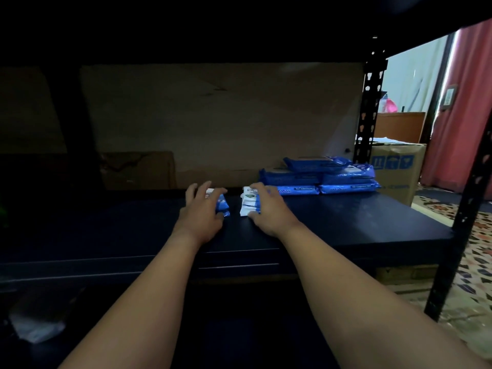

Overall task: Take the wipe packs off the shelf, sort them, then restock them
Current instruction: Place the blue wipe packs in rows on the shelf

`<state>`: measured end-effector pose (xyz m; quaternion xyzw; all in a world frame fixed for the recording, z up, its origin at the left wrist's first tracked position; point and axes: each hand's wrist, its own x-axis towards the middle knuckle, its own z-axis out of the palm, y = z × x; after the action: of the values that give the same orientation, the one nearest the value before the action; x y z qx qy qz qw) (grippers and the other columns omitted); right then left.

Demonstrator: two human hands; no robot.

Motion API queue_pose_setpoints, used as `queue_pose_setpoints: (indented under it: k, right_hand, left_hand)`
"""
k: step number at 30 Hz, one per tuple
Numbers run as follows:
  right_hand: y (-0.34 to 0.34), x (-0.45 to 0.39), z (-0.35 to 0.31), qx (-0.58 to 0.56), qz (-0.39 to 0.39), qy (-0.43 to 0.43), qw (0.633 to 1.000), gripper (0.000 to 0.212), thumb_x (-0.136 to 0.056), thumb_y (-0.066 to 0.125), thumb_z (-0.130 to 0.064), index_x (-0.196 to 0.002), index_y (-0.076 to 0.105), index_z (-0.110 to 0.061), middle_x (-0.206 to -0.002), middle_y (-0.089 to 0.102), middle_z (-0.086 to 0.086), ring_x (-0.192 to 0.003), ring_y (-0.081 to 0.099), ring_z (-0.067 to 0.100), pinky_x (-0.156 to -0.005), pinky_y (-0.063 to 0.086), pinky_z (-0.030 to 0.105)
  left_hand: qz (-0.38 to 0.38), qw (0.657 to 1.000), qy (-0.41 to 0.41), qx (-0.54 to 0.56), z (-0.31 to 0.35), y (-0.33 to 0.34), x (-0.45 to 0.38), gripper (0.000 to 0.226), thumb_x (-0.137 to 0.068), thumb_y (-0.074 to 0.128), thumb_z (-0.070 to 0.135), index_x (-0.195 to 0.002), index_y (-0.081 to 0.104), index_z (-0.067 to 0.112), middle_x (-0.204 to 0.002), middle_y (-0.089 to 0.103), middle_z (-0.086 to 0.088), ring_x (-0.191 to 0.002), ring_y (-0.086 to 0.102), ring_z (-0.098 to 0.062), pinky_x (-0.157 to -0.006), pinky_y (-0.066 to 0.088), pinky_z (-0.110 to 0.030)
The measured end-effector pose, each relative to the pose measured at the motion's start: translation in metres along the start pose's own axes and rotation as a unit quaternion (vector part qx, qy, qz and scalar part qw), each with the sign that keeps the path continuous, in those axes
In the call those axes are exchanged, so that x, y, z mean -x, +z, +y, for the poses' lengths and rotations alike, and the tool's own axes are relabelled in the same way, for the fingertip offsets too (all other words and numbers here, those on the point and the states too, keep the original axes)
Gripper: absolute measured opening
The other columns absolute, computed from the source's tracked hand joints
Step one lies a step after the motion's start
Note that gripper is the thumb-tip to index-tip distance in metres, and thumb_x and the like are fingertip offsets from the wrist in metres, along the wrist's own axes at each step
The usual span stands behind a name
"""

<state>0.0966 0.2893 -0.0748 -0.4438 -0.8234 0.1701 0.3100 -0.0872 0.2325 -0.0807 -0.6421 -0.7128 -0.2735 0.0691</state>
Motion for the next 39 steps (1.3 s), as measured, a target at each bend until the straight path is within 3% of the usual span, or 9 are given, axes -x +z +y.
queue_pose_setpoints:
  k: [3,7,13,17,21,25,31,35,39]
  right_hand:
    - [-0.010,0.019,-0.008,-0.003,0.010,0.036,0.999,0.070,-0.090,0.073,-0.023,-0.147,0.032,-0.027,-0.149,0.022,0.009,-0.124,0.050,0.034,-0.107,0.042,0.039]
    - [-0.028,0.063,-0.012,0.012,0.023,0.066,0.997,0.068,-0.091,0.073,-0.030,-0.147,0.034,-0.025,-0.146,0.027,0.008,-0.128,0.046,0.030,-0.105,0.041,0.036]
    - [-0.034,0.171,0.024,0.022,0.185,-0.053,0.981,0.037,-0.084,0.075,-0.018,-0.118,0.061,-0.016,-0.114,0.052,0.004,-0.107,0.053,0.024,-0.097,0.048,0.037]
    - [-0.033,0.246,0.089,0.044,0.131,0.009,0.990,0.033,-0.086,0.072,-0.013,-0.117,0.060,-0.017,-0.113,0.048,0.000,-0.108,0.049,0.019,-0.096,0.044,0.030]
    - [-0.029,0.313,0.167,0.058,-0.069,0.127,0.988,0.046,-0.079,0.068,-0.001,-0.123,0.060,-0.014,-0.115,0.055,0.006,-0.112,0.055,0.026,-0.095,0.042,0.027]
    - [-0.004,0.368,0.232,0.103,-0.236,0.211,0.943,0.064,-0.081,0.064,-0.001,-0.142,0.052,-0.019,-0.136,0.056,0.009,-0.127,0.052,0.029,-0.101,0.041,0.026]
    - [0.060,0.421,0.299,0.126,-0.355,0.251,0.892,0.065,-0.093,0.058,-0.011,-0.152,0.033,-0.015,-0.146,0.045,0.019,-0.136,0.035,0.035,-0.110,0.036,0.034]
    - [0.092,0.425,0.321,0.165,-0.424,0.206,0.867,0.092,-0.086,0.063,-0.010,-0.161,0.011,-0.019,-0.166,0.015,0.010,-0.154,0.000,0.032,-0.125,0.002,0.038]
    - [0.120,0.416,0.336,0.170,-0.459,0.202,0.849,0.109,-0.080,0.071,-0.012,-0.161,-0.001,-0.030,-0.169,-0.006,0.002,-0.152,-0.023,0.032,-0.123,-0.012,0.050]
  left_hand:
    - [0.023,1.000,0.013,-0.009,0.013,-0.011,0.022,0.065,-0.094,0.061,0.021,-0.151,0.033,0.037,-0.164,0.019,0.004,-0.150,0.005,-0.023,-0.109,0.035,-0.052]
    - [0.115,0.993,0.018,0.027,0.043,-0.009,0.069,0.058,-0.093,0.062,0.021,-0.146,0.041,0.031,-0.144,0.045,0.003,-0.133,0.030,-0.023,-0.101,0.038,-0.047]
    - [0.222,0.966,0.112,0.069,0.114,0.042,0.156,0.038,-0.086,0.065,0.020,-0.123,0.059,0.027,-0.111,0.058,0.005,-0.103,0.050,-0.021,-0.085,0.039,-0.039]
    - [0.081,0.980,0.092,0.154,0.151,0.119,0.213,0.031,-0.090,0.061,0.019,-0.120,0.056,0.027,-0.102,0.056,0.008,-0.096,0.051,-0.018,-0.083,0.044,-0.037]
    - [-0.166,0.968,0.030,0.184,0.175,0.202,0.270,0.030,-0.092,0.060,0.019,-0.120,0.054,0.029,-0.102,0.051,0.008,-0.100,0.052,-0.018,-0.082,0.051,-0.038]
    - [-0.346,0.930,-0.015,0.120,0.176,0.288,0.321,0.048,-0.083,0.067,0.023,-0.127,0.053,0.036,-0.124,0.055,0.002,-0.118,0.056,-0.023,-0.095,0.050,-0.033]
    - [-0.496,0.866,-0.062,0.015,0.170,0.358,0.364,0.073,-0.089,0.069,0.019,-0.151,0.031,0.025,-0.150,0.035,-0.015,-0.131,0.045,-0.037,-0.099,0.049,-0.042]
    - [-0.580,0.808,-0.094,0.044,0.167,0.386,0.365,0.109,-0.080,0.085,0.025,-0.160,0.011,0.021,-0.165,0.012,-0.015,-0.148,0.025,-0.040,-0.115,0.036,-0.043]
    - [-0.610,0.784,-0.108,0.038,0.168,0.398,0.362,0.126,-0.072,0.091,0.024,-0.162,0.002,0.021,-0.168,-0.003,-0.012,-0.151,0.017,-0.039,-0.118,0.033,-0.047]
